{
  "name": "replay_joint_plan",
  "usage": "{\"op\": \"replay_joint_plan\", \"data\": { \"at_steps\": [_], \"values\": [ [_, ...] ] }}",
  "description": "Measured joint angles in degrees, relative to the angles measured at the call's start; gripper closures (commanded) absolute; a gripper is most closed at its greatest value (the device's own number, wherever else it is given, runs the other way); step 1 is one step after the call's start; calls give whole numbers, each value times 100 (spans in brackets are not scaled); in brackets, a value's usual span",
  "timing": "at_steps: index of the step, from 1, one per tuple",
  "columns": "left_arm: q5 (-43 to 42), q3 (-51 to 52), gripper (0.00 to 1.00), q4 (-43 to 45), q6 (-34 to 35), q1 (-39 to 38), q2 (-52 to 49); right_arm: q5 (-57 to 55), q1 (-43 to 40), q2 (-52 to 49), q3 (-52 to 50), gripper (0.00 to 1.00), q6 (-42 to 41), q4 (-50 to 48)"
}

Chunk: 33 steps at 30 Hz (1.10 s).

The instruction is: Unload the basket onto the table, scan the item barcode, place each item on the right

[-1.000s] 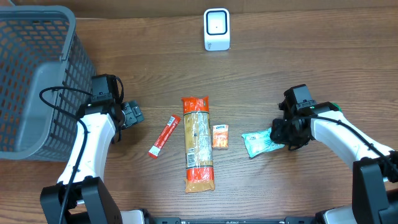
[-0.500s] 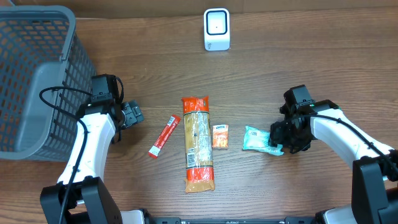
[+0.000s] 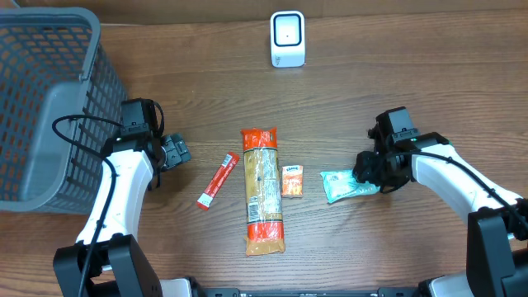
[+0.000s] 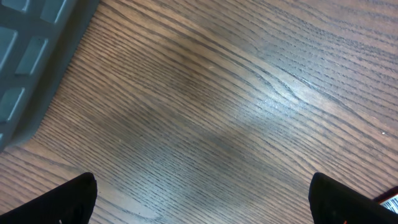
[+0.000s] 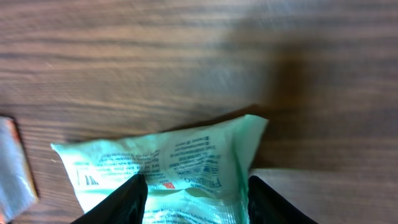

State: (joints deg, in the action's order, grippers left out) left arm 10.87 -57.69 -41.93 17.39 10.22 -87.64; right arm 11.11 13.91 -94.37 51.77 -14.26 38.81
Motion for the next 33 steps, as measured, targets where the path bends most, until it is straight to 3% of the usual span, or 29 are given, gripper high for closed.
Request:
{"op": "replay_joint_plan", "data": {
  "at_steps": [5, 12, 17, 33],
  "values": [
    [0, 0, 0, 2, 0, 0, 0, 28, 0, -4, 208, 31, 120, 164],
    [0, -2, 0, 0, 0, 0, -2, 11, 0, -9, 1394, 28, 297, 1753],
    [0, -2, 0, 2, 0, 0, 0, -129, 0, -4, 1578, 28, 267, 2409],
    [0, 0, 0, 4, 0, 0, 0, -407, 0, -9, 323, 28, -61, 1176]
  ]
}}
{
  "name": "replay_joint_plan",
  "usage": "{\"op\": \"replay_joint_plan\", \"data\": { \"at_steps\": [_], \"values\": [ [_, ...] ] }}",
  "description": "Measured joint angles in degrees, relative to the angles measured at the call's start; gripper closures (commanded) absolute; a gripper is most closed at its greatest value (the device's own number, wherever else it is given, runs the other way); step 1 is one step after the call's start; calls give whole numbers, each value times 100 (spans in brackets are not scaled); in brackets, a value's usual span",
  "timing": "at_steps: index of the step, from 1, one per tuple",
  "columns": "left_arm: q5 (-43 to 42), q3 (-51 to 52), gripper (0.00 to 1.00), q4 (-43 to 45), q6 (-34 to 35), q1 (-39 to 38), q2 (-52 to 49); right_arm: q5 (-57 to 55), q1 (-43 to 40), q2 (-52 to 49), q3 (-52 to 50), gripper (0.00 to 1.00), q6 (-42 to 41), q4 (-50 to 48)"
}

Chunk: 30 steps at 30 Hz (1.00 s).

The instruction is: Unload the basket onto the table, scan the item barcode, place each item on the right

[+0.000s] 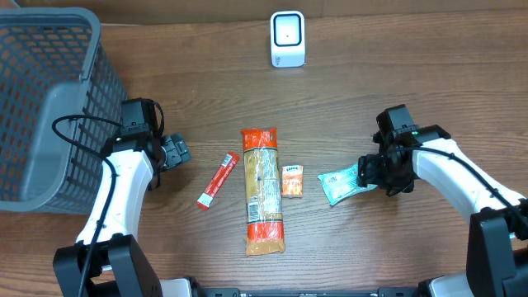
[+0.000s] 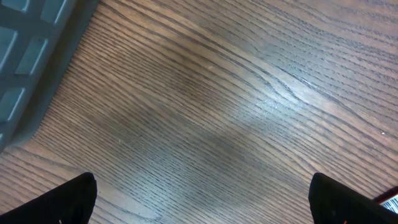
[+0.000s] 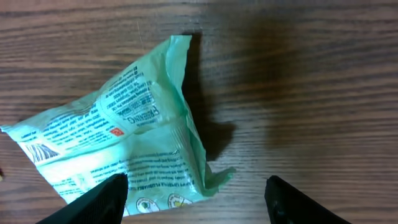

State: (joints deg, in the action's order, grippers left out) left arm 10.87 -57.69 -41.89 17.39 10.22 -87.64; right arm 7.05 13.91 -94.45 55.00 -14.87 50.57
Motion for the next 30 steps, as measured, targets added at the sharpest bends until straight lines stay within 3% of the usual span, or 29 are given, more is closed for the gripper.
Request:
{"op": "replay_joint_plan", "data": {
  "at_steps": [30],
  "values": [
    [0, 0, 0, -2, 0, 0, 0, 59, 0, 2, -424, 37, -164, -754]
  ]
}}
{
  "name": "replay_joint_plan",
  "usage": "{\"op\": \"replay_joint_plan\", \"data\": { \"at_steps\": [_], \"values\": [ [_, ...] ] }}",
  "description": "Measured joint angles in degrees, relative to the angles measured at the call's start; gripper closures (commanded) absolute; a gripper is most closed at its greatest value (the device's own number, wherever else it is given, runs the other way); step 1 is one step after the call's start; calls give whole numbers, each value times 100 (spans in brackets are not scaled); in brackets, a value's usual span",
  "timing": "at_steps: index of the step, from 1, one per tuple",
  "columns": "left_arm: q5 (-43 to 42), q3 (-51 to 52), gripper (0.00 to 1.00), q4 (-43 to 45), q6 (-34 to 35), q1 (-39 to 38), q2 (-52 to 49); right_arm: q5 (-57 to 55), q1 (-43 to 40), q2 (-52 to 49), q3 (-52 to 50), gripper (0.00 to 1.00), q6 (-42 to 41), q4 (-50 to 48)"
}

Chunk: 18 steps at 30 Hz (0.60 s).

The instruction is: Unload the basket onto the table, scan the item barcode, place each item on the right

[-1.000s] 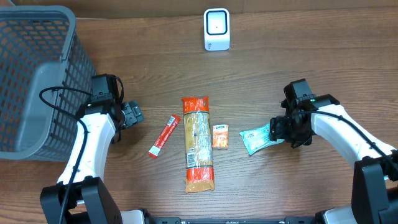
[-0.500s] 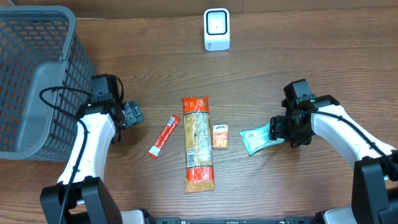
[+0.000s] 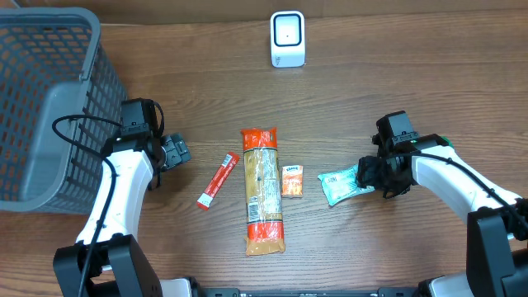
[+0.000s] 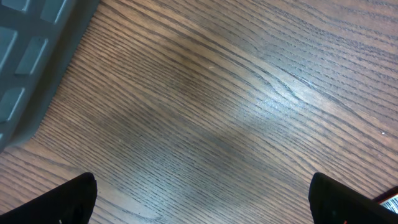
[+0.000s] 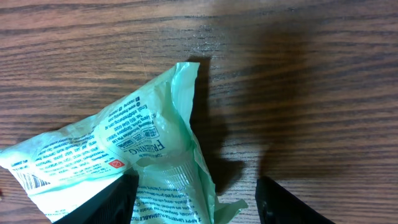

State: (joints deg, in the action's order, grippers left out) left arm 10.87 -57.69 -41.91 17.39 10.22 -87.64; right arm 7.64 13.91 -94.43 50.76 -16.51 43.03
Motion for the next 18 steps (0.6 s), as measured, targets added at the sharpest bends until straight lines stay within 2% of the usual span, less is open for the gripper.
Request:
{"op": "replay_joint_plan", "data": {
  "at_steps": [18],
  "values": [
    [0, 0, 0, 0, 0, 0, 0, 4, 0, 4, -15, 37, 0, -39]
  ]
}}
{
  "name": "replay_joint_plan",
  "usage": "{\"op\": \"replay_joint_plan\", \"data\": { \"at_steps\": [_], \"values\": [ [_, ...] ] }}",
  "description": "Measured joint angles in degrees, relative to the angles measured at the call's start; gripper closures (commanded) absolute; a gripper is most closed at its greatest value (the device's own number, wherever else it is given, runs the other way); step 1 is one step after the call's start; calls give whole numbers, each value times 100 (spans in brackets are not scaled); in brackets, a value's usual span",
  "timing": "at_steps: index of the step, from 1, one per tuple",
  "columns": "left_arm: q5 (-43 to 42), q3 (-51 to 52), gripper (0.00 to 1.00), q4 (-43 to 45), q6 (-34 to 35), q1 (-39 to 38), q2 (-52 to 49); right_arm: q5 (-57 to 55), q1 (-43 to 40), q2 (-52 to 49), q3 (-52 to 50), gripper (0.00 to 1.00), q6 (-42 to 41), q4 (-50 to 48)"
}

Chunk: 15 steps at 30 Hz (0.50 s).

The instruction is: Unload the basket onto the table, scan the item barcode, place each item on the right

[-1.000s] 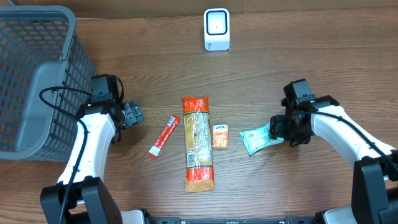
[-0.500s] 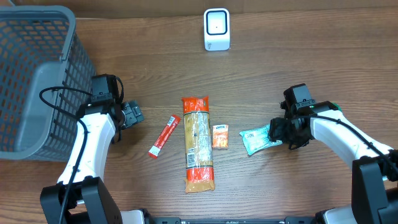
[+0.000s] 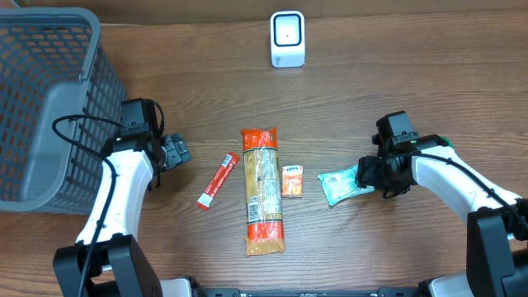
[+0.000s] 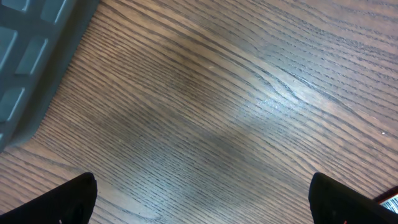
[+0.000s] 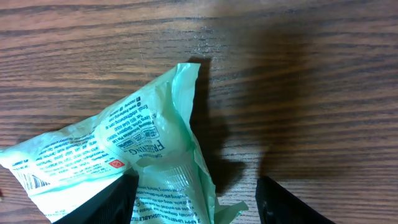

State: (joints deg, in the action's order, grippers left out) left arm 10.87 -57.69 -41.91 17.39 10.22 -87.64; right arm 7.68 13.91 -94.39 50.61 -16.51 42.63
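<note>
The green packet (image 5: 118,155) lies crumpled on the wood, printed side up, also seen in the overhead view (image 3: 345,183). My right gripper (image 5: 196,202) is open low over its right end. The left fingertip (image 5: 106,202) is against the packet. The right fingertip (image 5: 292,202) is over bare wood. The white scanner (image 3: 287,39) stands at the table's far edge. My left gripper (image 4: 202,199) is open over bare wood beside the basket, holding nothing.
A grey mesh basket (image 3: 41,99) fills the far left, and its corner (image 4: 25,56) shows in the left wrist view. A red stick packet (image 3: 218,181), a long pasta bag (image 3: 262,190) and a small orange packet (image 3: 292,181) lie mid-table, left of the green packet.
My right gripper first stood close over the flat green packet with its fingers astride the packet's edge. Then it was higher with the fingers wider, and the packet lay turned and crumpled. Then it was lower over the packet's right end, where it stays. The left arm never moved.
</note>
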Motion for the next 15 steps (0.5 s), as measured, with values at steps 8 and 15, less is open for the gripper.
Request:
{"op": "replay_joint_plan", "data": {
  "at_steps": [8, 15],
  "values": [
    [0, 0, 0, 0, 0, 0, -2, 0, 0, 0, -2, 37, 2, -24],
    [0, 0, 0, 0, 0, 0, -2, 2, 0, 0, -4, 37, 4, -35]
  ]
}}
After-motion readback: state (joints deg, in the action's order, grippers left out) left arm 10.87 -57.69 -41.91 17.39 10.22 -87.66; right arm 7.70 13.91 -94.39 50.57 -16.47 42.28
